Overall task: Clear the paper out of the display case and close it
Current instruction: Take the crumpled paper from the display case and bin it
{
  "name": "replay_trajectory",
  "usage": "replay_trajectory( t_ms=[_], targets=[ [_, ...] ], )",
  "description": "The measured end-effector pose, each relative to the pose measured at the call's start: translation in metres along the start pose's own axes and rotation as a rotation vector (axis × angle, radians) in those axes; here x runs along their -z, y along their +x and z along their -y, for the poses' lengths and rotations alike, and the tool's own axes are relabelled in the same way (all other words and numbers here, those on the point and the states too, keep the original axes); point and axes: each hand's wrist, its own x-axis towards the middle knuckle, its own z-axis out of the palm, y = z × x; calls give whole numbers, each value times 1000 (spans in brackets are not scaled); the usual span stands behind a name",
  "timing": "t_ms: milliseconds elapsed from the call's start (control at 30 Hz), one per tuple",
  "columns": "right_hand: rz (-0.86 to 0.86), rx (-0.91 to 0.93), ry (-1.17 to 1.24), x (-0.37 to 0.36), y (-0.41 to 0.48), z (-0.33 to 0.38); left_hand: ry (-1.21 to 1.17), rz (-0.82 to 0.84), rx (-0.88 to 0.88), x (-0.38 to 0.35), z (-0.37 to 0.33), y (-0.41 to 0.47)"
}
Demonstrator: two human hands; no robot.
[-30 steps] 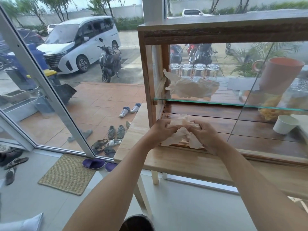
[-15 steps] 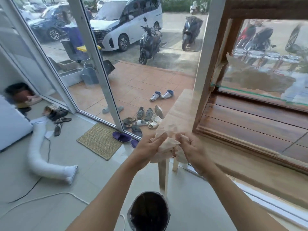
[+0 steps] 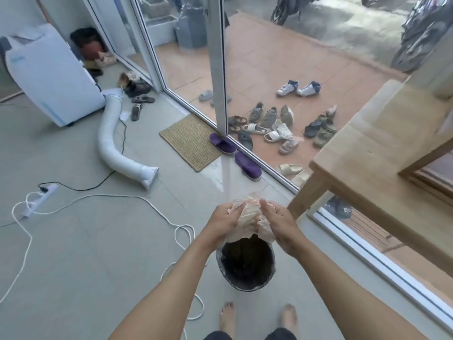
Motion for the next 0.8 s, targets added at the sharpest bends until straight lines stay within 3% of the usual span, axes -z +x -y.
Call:
replay_trajectory(
  t_ms=[300,567,700,800],
  targets=[
    [51,-288,-136,26,78,-137,95,-148,237,-1,148,58],
    [90,-438,-316,46,123,-236,-111,10,495,6,241,96],
    [87,-480,-320,45,142,-263,-54,74,464,4,273,109],
    [91,-496,-345,42,162,-279,89,11,442,3,290,123]
  ],
)
